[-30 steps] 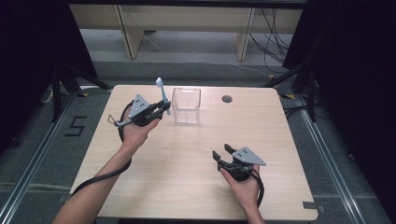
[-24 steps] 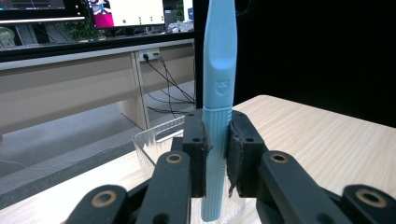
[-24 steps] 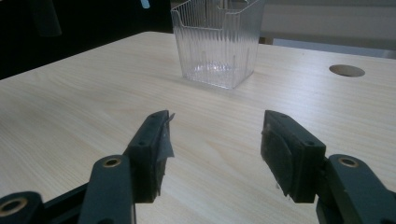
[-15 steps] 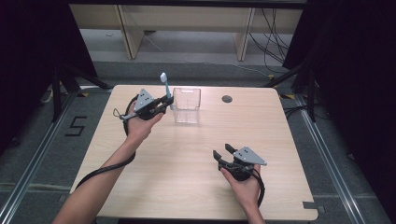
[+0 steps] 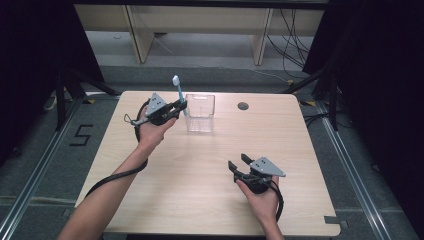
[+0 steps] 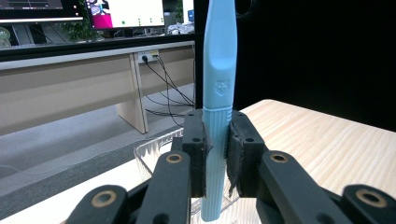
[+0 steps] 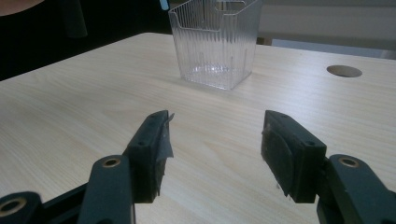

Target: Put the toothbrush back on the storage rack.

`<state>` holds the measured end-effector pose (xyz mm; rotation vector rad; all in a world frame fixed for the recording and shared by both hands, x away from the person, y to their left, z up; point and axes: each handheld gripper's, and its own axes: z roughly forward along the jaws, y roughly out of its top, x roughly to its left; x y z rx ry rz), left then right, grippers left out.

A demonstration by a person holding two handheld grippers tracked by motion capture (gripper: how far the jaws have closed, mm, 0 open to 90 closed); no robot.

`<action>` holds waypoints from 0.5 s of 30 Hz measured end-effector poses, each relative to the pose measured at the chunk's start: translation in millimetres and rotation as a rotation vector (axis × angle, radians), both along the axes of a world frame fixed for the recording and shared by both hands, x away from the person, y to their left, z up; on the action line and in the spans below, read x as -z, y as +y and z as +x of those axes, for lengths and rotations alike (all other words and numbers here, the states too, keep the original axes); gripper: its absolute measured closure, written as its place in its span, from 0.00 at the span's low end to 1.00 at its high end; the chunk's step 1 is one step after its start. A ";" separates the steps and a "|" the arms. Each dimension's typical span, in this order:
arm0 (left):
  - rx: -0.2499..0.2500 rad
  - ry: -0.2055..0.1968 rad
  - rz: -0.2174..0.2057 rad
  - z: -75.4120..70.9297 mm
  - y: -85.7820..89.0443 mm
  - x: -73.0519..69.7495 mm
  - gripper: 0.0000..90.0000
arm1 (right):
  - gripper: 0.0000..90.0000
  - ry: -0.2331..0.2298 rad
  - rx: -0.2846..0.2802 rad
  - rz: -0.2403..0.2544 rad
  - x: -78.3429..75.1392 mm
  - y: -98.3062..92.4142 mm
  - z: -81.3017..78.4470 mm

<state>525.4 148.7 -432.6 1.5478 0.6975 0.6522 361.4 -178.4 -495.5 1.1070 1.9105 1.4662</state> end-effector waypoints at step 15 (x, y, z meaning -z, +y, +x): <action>-0.004 0.006 -0.016 8.1 0.6 1.7 0.87 | 0.47 0.001 0.002 -0.009 2.6 -1.9 3.2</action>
